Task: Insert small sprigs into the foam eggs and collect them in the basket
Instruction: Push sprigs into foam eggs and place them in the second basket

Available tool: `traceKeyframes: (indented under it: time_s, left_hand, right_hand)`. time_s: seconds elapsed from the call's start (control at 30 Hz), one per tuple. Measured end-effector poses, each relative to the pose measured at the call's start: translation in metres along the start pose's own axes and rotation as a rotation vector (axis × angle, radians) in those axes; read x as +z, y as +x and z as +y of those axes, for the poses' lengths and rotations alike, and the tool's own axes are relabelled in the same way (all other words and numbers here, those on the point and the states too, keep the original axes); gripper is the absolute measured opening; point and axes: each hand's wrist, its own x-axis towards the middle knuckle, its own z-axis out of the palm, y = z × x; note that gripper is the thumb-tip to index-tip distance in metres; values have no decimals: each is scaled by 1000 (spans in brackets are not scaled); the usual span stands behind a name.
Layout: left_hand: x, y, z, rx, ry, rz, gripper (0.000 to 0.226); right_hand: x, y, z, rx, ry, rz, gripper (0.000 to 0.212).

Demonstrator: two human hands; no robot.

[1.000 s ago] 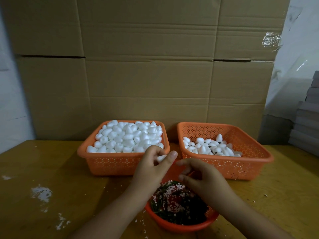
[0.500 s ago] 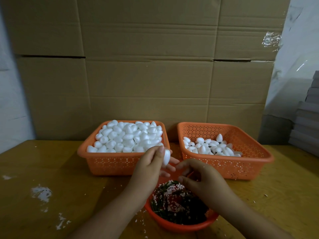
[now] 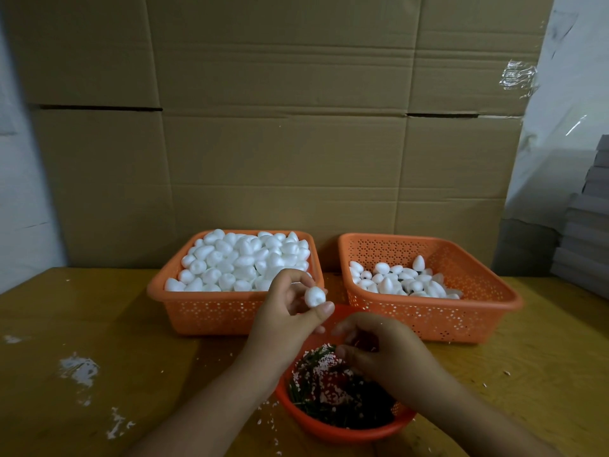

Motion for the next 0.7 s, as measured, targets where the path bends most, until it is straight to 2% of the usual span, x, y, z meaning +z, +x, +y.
traceKeyframes:
  time_s: [0.33, 0.53, 0.7]
  left_hand:
    - [0, -3, 3, -5, 17, -43, 44]
    - [2, -4, 9, -42, 18, -86, 32]
    - [3, -3, 9, -72, 14, -82, 21]
  right_hand:
    - [0, -1, 1, -21, -60, -21, 25]
    - [0, -1, 1, -26, -63, -28, 18]
    - [0, -1, 1, -35, -71, -24, 25]
